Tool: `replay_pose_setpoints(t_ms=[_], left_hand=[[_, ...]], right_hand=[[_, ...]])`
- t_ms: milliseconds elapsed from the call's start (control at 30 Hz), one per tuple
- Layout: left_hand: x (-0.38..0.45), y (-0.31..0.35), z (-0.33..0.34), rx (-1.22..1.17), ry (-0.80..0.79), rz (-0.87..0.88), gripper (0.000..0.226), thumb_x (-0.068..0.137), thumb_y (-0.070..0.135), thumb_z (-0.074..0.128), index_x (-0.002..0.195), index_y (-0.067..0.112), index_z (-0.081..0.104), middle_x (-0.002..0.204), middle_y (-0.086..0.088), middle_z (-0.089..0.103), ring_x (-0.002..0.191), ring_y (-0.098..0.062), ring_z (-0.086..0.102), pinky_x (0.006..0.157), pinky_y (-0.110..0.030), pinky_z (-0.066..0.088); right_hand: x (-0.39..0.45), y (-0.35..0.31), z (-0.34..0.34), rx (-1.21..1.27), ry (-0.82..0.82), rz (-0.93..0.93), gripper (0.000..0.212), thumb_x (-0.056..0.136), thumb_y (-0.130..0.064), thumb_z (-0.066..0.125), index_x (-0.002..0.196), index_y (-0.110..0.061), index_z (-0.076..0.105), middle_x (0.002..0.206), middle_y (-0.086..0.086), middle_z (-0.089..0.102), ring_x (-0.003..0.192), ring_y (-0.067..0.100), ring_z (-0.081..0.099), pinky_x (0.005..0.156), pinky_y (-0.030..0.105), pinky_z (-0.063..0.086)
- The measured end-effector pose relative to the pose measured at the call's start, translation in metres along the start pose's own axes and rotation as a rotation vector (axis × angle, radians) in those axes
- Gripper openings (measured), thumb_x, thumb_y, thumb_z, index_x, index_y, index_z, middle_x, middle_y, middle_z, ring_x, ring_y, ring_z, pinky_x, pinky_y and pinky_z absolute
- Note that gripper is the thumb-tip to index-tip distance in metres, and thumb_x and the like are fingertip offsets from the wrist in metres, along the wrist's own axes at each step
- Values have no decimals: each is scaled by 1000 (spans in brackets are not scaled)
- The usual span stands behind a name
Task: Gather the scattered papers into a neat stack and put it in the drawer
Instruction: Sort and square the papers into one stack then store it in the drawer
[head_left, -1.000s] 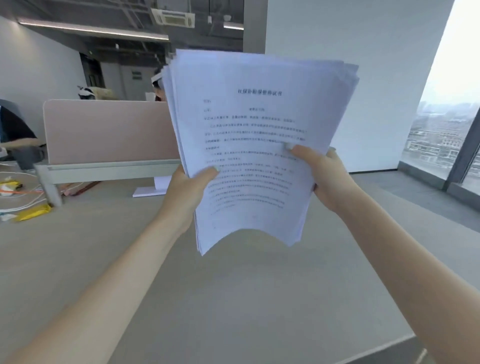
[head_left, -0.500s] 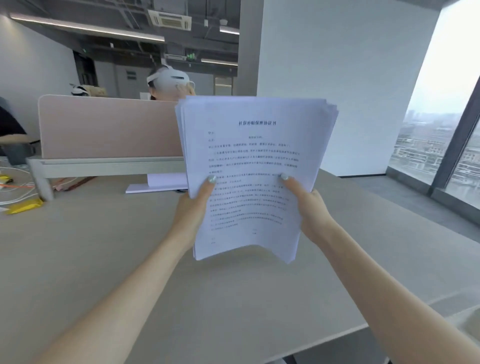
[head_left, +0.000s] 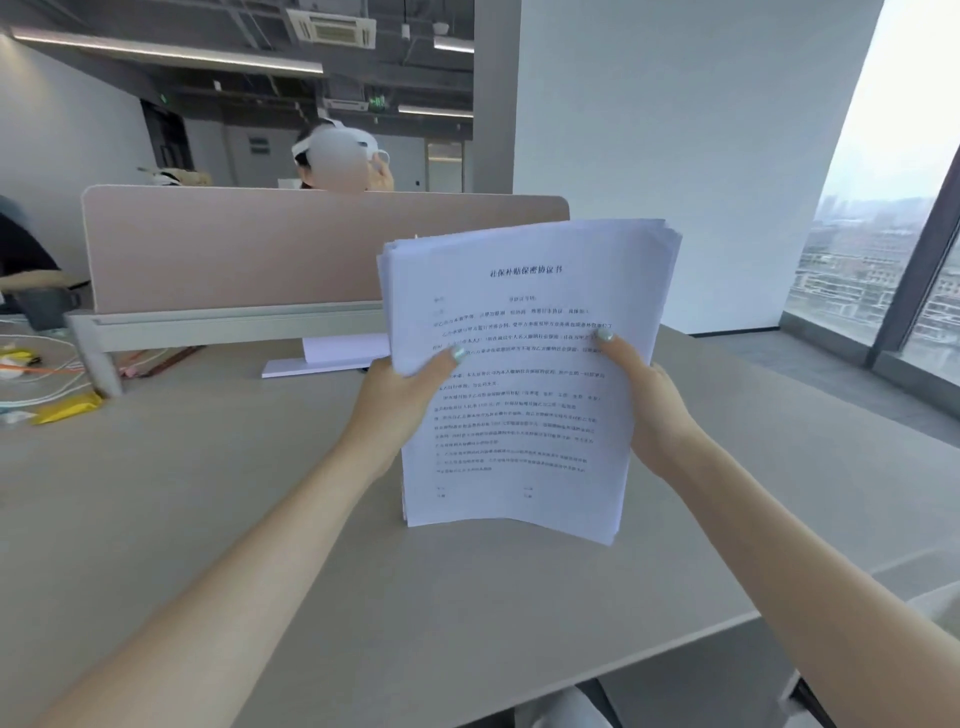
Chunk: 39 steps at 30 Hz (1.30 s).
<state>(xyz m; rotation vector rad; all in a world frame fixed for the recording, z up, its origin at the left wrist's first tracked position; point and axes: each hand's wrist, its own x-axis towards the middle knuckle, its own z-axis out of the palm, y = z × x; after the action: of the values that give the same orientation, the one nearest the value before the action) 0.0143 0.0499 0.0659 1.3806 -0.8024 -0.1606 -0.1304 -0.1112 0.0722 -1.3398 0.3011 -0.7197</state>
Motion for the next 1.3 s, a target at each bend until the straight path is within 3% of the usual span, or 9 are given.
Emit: replay_pose_setpoints(t_ms=[133,233,500,633,800,933,1067,1167,1300], left_hand=[[2,15,4,53,120,94,14,85,30,65,71,32,64,77,7,64,69,-4,59,70,-24,46],[9,21,-4,-71,164,60,10,83,32,65,74,29,67,67,19,70,68,2,66,70,-18,52],[-1,-19,-30,-97,-63,-200,30,93,47,42,89,36,70,94,19,74,91,0,68,90,-33,48],[-13,-39,-9,-31,29,-263,15,87,45,54,81,36,63,77,24,69,79,6,61,70,-19,45],[-7,-32,3,-134,121,-223,17,85,47,56,77,33,64,60,29,68,59,14,64,50,-4,47],[10,-28,-9,-138,128,-190,23,75,55,60,82,34,67,72,25,72,78,4,68,73,-22,51],[13,-36,-24,-59,26,-263,31,71,63,58,85,36,66,76,26,71,89,0,64,91,-30,45],[15,-30,-30,-64,-49,-278,27,79,56,51,89,35,64,78,27,70,91,3,61,90,-27,43],[35,10,-33,-117,-30,-211,22,88,51,47,87,36,63,74,29,71,79,10,66,89,-28,46]], right_hand=[[4,-8,12,29,22,-49,24,87,-48,54,89,-30,68,85,-13,76,79,5,72,75,30,53],[9,-13,18,3,-2,-106,29,87,-50,52,99,-28,67,102,-9,74,95,9,70,88,34,52],[11,35,-9,-21,-159,158,32,87,-48,51,109,-29,66,115,-5,71,108,14,66,99,42,45],[7,62,-6,-45,-72,219,26,84,-43,59,101,-25,68,103,-1,75,95,18,71,88,40,51],[15,53,6,-45,11,53,15,82,-35,65,93,-25,69,87,-6,76,82,13,73,75,32,54],[26,36,5,-119,-36,15,32,69,-44,68,95,-25,68,101,0,74,91,18,71,79,33,54],[29,43,2,-160,-109,65,23,77,-42,68,96,-29,67,98,-8,75,90,11,72,72,27,52],[34,42,3,-152,-111,68,40,73,-49,61,101,-22,68,101,-4,75,92,15,72,73,29,54],[45,24,9,-124,-121,7,40,77,-49,55,101,-21,69,105,0,75,97,18,71,80,34,54]])
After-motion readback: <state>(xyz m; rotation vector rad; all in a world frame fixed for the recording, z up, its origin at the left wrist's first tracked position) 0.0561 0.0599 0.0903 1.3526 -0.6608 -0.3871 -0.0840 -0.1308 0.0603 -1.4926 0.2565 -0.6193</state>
